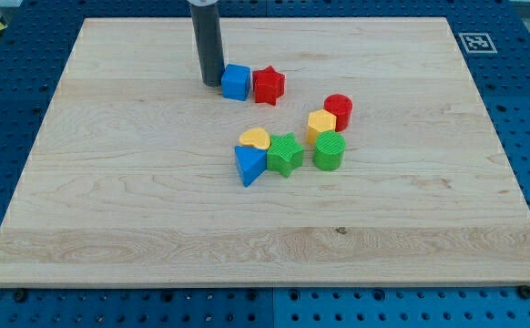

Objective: Push green star towards bottom of the board

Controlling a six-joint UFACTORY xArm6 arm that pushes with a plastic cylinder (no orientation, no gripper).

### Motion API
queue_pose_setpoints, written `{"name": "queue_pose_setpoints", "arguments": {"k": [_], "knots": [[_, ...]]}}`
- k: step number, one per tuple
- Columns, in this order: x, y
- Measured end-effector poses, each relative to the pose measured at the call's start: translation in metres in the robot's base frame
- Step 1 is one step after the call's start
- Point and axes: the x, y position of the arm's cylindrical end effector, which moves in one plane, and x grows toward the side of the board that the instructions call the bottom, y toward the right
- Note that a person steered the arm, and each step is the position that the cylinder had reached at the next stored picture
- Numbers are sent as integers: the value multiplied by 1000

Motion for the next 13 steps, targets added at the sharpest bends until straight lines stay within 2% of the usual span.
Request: {"name": "queue_pose_setpoints", "arguments": {"k": [1, 2, 3, 4, 5, 6, 7, 9, 11, 12, 13], "knots": [[6, 2], [-59, -13], [-101, 33], [-68, 126], [9, 203], [69, 243], [94, 255], [101, 193], [40, 137], [53, 141], [86, 149]]}}
